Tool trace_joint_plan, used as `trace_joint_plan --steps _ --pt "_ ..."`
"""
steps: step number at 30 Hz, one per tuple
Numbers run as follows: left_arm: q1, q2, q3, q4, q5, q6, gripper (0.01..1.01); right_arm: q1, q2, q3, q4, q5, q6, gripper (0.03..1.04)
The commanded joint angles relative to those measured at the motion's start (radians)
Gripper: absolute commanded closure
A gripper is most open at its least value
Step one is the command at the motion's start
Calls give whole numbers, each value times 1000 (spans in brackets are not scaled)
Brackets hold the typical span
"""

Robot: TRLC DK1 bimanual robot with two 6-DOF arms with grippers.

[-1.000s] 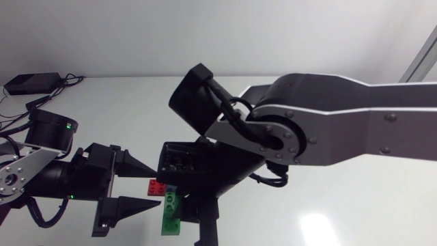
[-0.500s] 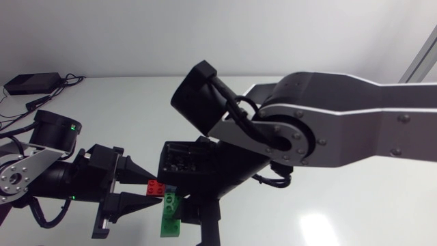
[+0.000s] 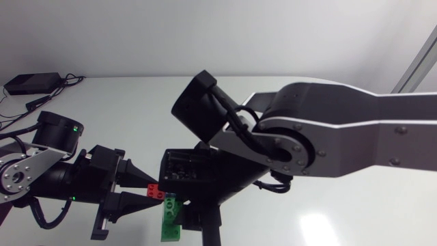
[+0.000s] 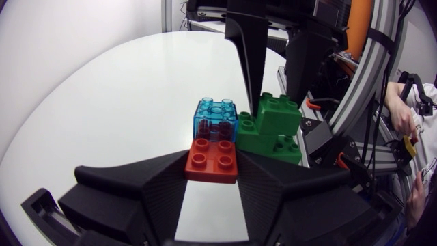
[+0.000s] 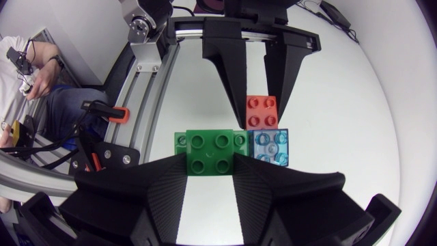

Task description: Separate the duplo bricks

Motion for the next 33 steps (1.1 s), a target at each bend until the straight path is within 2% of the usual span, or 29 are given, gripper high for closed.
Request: trace_joint_plan --steps 1,9,22,33 --pt "-2 18 20 -17 35 23 672 9 -20 -22 22 2 21 751" --pt "3 21 11 -25 42 43 692 15 -27 -27 28 0 27 749" --pt "6 -1 -3 -17 41 60 692 1 -47 -13 19 -70 44 749" --pt "18 53 26 -17 42 60 690 43 -75 -53 43 55 35 749"
